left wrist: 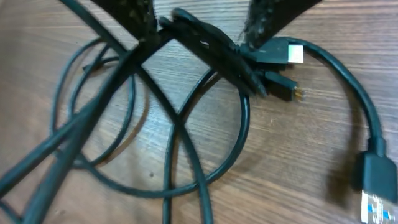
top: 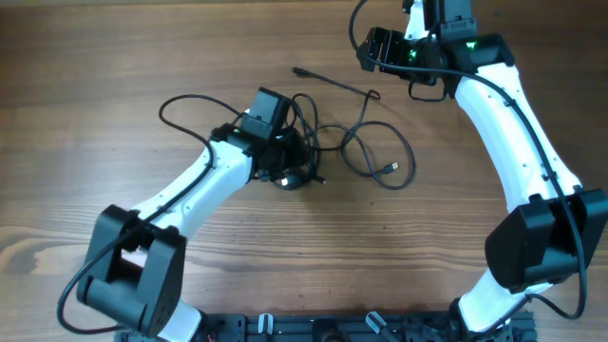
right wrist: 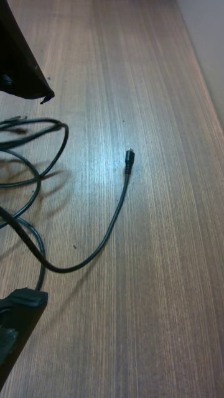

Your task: Untangle cables

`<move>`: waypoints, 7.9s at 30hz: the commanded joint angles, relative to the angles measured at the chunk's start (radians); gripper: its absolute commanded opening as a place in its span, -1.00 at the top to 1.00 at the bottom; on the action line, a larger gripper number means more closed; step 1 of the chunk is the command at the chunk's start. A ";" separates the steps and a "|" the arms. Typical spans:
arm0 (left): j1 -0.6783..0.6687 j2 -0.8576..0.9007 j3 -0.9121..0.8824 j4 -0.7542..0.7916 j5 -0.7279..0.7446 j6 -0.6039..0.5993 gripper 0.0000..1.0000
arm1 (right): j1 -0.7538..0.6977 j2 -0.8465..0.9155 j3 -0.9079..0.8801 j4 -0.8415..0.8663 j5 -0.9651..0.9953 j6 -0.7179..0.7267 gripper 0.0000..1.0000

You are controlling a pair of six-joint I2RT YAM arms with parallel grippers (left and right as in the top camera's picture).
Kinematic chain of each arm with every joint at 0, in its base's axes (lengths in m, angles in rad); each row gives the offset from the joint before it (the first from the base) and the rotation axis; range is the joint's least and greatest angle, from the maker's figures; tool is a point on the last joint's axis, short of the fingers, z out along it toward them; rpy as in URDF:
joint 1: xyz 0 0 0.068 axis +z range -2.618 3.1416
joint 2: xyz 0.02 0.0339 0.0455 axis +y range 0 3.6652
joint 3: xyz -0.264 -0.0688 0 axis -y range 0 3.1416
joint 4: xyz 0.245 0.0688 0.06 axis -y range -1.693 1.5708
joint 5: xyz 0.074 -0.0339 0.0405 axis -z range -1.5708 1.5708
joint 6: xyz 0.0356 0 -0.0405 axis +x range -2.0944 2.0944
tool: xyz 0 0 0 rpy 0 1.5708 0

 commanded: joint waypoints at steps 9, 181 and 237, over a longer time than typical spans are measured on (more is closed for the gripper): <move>-0.006 0.069 -0.008 0.024 -0.058 -0.064 0.40 | -0.001 0.002 0.003 0.000 0.019 -0.014 -0.99; 0.435 -0.333 0.014 0.075 0.421 0.013 0.92 | -0.203 0.080 -0.031 -0.162 -0.169 -0.076 0.91; 0.058 -0.250 0.014 0.210 0.015 -0.007 -0.68 | -0.055 0.011 0.003 -0.228 -0.504 -0.358 0.91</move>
